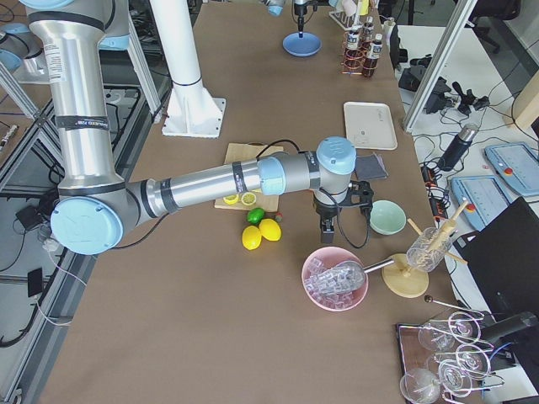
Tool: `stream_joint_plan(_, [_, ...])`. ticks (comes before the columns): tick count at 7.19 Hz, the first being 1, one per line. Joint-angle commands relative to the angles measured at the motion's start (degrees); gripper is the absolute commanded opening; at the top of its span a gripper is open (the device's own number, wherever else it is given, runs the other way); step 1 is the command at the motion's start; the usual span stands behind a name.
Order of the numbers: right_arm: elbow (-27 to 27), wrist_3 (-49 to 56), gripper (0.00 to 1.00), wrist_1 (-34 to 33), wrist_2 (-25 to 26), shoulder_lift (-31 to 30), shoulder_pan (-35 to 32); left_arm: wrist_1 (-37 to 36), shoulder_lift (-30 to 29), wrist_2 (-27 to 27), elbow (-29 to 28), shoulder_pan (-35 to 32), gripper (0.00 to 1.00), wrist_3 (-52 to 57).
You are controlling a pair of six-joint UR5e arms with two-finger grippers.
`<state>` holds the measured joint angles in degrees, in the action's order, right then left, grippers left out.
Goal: Pick orange to plate
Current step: 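Lower the left gripper onto the light-blue plate rim and grip it, then drag the blue plate to center with left gripper while right reaches orange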
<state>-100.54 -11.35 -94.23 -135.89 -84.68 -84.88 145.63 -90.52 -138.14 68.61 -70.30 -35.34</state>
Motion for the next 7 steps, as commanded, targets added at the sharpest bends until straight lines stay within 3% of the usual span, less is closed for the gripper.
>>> stream_joint_plan(1, [-0.3,-0.2,1.00,-0.1,-0.4,1.2,0.1,-6.6,-2.3,-6.9,1.4,-4.6,0.00,-0.2])
stream_joint_plan(3, [0.1,-0.2,1.00,-0.2,-0.7,4.4,0.1,-9.7,-2.2,-11.3,5.1,-7.6,0.00,-0.6])
stream_joint_plan(4, [-0.3,-4.3,1.00,-0.1,-0.4,5.4,3.4,-12.4,-2.1,-12.8,9.0,-8.2,0.00,-2.6])
stream_joint_plan(6, [-0.4,-12.7,1.00,0.6,0.1,9.0,10.2,-12.4,-1.8,-11.1,17.2,-7.3,0.00,-15.3])
stream_joint_plan(7, [0.3,-17.3,1.00,4.5,1.6,9.3,13.4,-12.3,-1.4,-9.4,21.8,-3.6,0.00,-21.5])
